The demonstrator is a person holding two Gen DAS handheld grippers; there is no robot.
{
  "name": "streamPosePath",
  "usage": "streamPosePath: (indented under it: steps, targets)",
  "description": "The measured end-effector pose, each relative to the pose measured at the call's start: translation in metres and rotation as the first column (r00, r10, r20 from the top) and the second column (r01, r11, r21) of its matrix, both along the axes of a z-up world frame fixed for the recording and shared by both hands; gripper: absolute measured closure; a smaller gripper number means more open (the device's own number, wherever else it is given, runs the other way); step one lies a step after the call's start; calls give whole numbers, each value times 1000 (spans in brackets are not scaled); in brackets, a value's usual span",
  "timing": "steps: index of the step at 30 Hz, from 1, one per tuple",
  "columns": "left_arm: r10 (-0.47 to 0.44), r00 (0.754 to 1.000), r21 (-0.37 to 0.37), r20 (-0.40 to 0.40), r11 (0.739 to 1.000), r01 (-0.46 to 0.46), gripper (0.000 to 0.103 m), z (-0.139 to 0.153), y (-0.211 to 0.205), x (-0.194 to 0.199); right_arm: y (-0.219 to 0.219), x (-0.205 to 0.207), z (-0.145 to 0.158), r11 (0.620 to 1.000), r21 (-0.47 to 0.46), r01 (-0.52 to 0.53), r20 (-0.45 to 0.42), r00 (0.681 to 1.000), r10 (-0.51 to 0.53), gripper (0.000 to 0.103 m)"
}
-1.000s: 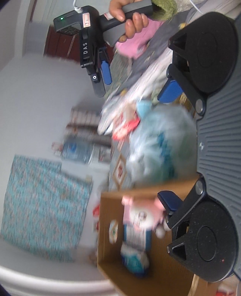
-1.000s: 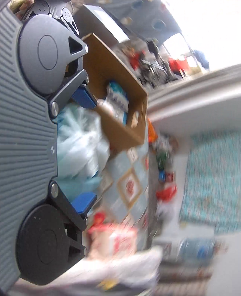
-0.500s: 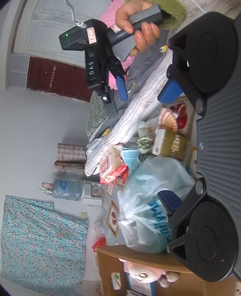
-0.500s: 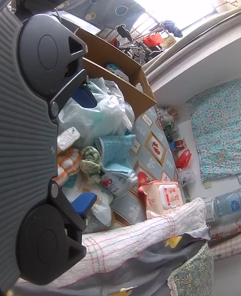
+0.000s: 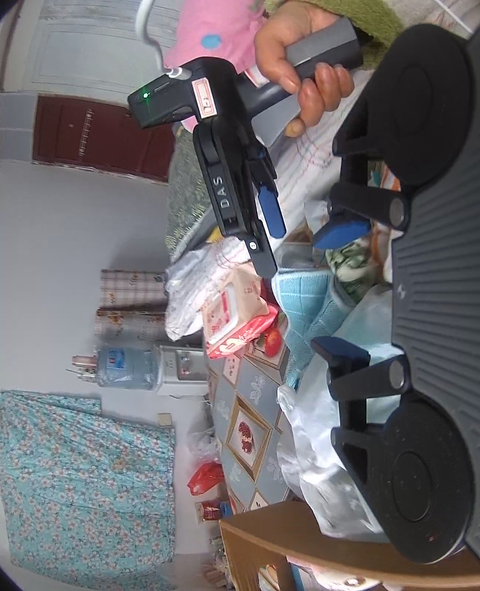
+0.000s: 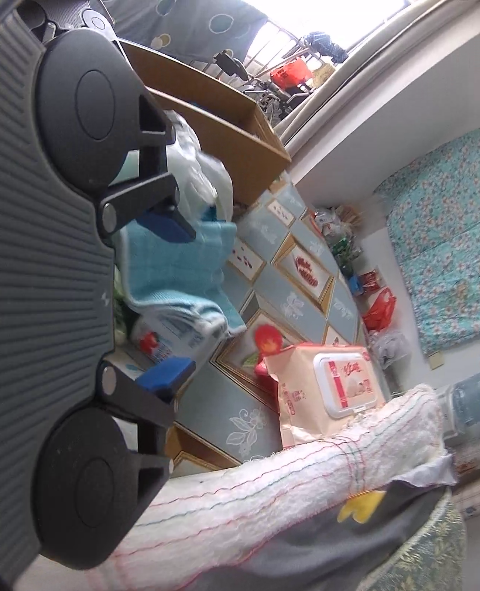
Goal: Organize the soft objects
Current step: 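Close the right gripper on the blue towel's white loop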
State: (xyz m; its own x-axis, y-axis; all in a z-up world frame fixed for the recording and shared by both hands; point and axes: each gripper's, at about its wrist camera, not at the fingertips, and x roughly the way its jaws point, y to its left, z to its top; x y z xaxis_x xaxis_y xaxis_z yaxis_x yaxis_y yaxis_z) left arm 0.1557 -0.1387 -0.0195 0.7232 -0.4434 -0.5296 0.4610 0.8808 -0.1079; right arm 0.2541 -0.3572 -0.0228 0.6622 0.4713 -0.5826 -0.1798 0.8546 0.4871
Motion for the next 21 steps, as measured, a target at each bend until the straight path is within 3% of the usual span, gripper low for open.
streamPosePath:
  steps: [3,8,10,12,15,21]
  targets:
    - [-9,999,28,-31,1000,10,63,-8,-11,18,0,15,-13,999,28,-18,-21,1000,19,50]
    - [6,996,49,-94,999,-1,67,-25,-16,41,4,30,-25,998,42,-50,-16,999,50,54]
    - [10,994,52,-113,999,-4,69,-30,-17,45,9,33,-28,998,27,-64,-3,998,64,62]
    - [12,993,56,-122,998,-5,69,-33,-16,48,15,34,-29,997,4,-84,10,996,83,77]
    - [11,992,58,-128,998,-4,69,-34,-15,48,24,35,-32,993,-18,-114,26,993,115,92]
    - [-5,991,57,-136,998,13,69,-37,-8,41,34,26,-26,973,26,-229,88,970,226,94]
